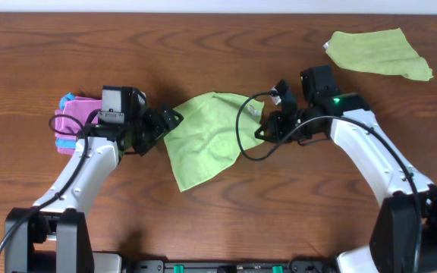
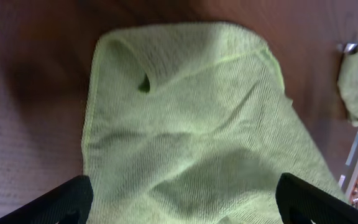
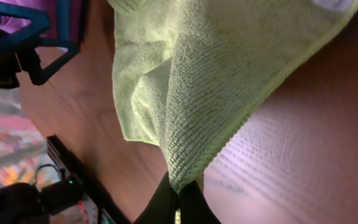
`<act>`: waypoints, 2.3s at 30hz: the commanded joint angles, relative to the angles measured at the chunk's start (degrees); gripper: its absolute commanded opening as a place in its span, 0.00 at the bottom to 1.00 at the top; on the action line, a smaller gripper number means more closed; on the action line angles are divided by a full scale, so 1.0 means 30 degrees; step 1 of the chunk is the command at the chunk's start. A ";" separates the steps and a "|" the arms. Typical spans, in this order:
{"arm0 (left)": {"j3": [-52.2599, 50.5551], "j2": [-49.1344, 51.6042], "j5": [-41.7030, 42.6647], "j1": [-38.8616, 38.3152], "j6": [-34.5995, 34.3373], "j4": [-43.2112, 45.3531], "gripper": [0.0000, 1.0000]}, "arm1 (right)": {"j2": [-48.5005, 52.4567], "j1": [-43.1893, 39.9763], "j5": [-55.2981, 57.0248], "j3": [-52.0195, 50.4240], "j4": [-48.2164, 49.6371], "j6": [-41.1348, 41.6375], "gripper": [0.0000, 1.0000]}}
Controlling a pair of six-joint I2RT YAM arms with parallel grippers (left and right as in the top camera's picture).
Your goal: Fold the cloth
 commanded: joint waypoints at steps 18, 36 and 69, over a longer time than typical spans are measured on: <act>0.0342 0.0022 0.0080 -0.1770 -0.1078 0.0401 0.96 | -0.0204 0.2594 0.6149 0.2936 -0.2543 0.6171 0.01; 0.0342 0.0022 0.0539 -0.1770 -0.1384 0.0576 0.96 | 0.3220 0.3053 0.5683 0.3687 0.0984 0.5391 0.17; 0.0342 0.0022 0.0947 -0.1763 -0.1719 0.0663 0.96 | 0.3483 0.3133 1.0652 0.7417 -0.3111 0.0197 0.44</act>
